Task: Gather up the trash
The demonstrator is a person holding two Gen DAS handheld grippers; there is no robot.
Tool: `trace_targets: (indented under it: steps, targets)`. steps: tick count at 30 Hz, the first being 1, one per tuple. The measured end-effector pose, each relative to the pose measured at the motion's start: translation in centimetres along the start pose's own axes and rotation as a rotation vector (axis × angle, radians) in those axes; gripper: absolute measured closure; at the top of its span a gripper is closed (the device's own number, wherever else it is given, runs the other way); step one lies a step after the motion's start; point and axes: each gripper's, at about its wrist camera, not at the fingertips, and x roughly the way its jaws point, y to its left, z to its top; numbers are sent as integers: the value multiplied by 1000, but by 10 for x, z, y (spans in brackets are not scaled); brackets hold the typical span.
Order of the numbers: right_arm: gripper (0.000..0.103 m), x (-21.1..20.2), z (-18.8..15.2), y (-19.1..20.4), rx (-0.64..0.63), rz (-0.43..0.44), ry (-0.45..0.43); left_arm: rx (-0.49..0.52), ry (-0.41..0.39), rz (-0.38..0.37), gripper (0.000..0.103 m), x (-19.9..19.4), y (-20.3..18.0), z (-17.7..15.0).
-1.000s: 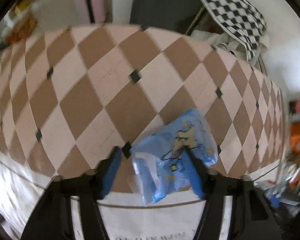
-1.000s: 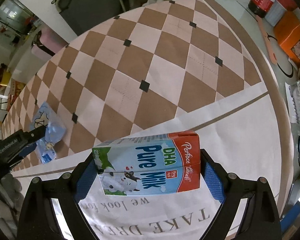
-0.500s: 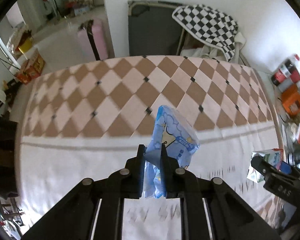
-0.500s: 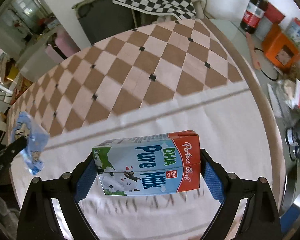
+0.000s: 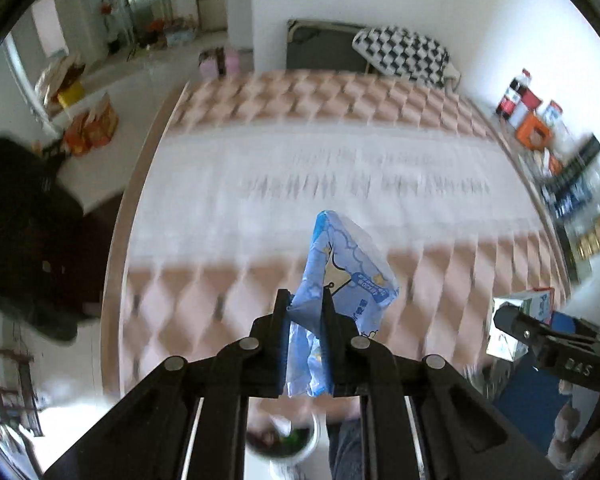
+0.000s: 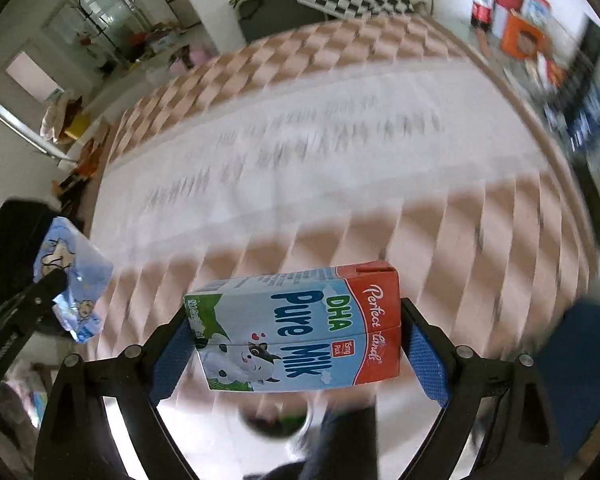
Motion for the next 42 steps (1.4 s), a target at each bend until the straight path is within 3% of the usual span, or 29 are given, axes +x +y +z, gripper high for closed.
trace_targets:
  steps: [5,9,13,17,21,23,25,27,29,32,36,42]
  targets:
    - [8,12,-128,12,42,50,153,-36,134,-15,93,-2,26,-106]
    - [8,62,-210,12,75,64,291,-98,277,-33,92,34,47,-182]
    - [8,142,-265,1,126,81,388,-182,415,-51,90,108,71,-244]
    - [8,251,-308,-11,159,96,466,-256,526,-72,86,201,95,-300]
    - [8,341,-330,-21,144,102,518,-308,584,-96,83,276,114,-343]
    - [8,385,-345,-23,112,86,540,-304,599,-78,49,310,119,-360]
    - [8,414,-356,-24,75,80,553,-312,597,-68,30,327,127,-375]
    - [7,441,-366,-22,50,76,573,-316,601,-55,22,342,134,-388]
    - [3,456,-371,-21,41,96,581,-327,605,-45,2,347,143,-399]
    - [0,464,-372,-16,39,123,574,-345,603,-12,2,341,156,-410]
    - [0,449,-368,-6,-14,87,556,-331,566,55,2,320,158,-408]
    - [0,379,-355,8,-137,-47,494,-267,500,106,2,261,143,-385]
